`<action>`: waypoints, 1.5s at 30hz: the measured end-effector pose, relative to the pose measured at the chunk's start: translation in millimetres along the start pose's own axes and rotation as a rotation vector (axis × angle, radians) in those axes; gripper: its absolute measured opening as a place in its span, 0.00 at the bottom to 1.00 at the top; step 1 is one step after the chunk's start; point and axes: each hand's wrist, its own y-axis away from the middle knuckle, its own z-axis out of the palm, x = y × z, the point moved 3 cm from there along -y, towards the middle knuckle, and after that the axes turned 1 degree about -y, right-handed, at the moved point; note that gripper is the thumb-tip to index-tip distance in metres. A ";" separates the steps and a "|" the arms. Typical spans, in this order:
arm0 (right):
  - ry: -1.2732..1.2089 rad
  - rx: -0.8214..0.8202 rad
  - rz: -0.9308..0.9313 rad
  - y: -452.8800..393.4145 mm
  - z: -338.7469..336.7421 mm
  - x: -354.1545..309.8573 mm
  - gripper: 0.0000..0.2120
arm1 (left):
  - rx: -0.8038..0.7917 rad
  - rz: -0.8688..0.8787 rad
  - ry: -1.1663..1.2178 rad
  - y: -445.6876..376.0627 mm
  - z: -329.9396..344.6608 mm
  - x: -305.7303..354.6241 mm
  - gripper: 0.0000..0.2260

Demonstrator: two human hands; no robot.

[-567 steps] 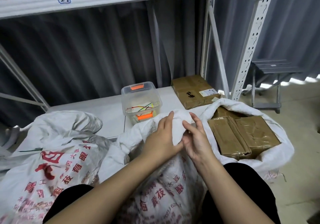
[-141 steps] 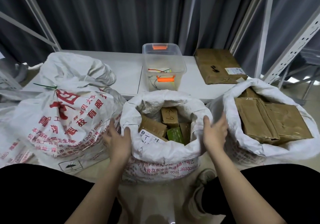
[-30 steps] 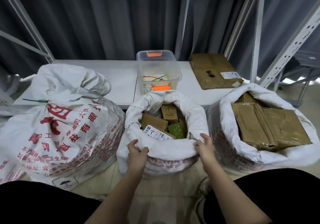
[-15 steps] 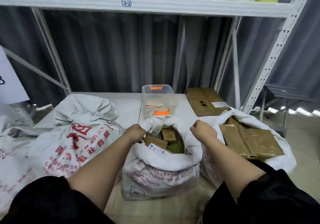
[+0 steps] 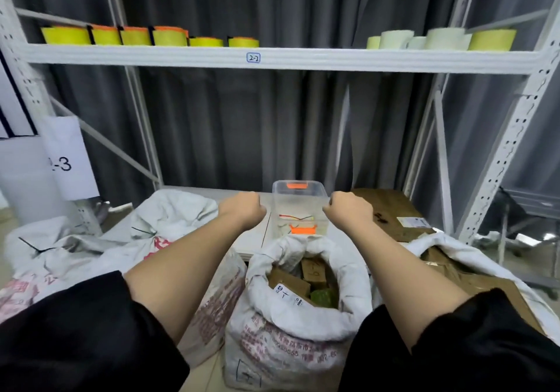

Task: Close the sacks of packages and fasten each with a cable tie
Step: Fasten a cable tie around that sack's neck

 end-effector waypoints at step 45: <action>-0.109 -0.362 -0.244 -62.0 259.0 -376.9 0.32 | -0.246 -0.364 0.653 -88.5 177.1 -351.4 0.20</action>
